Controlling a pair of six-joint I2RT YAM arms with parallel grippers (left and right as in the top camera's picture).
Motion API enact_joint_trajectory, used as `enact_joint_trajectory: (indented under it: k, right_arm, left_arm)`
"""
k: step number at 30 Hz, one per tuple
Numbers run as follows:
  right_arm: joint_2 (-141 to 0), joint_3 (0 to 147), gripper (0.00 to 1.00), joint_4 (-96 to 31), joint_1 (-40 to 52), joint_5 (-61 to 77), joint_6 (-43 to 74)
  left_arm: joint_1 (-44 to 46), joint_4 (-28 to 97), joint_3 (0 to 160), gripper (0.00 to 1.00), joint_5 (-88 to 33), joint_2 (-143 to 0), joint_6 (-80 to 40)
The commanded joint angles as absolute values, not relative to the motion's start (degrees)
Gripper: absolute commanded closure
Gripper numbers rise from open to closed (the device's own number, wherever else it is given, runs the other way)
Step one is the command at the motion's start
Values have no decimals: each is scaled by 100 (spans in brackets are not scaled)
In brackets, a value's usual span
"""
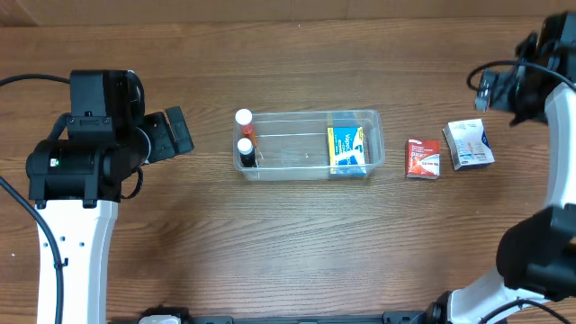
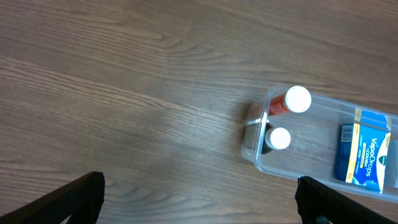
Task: Pack container
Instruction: 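Move the right gripper to the white Beiersdorf packet and grasp it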
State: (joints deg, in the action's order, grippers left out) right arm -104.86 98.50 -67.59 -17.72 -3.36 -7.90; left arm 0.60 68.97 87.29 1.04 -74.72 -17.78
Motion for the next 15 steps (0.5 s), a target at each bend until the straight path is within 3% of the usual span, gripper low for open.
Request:
enact_joint_trajectory:
  k: [1, 15]
  right_arm:
    - [-10466, 9271, 0, -6324, -1933, -154, -1695]
    - [-11100, 8359, 0, -5310, -1957, 139, -2167]
  left_arm:
    - [38, 6877, 8672, 0, 60, -7489, -1645]
    - [38, 6873, 8672, 0, 60, -7489, -1647]
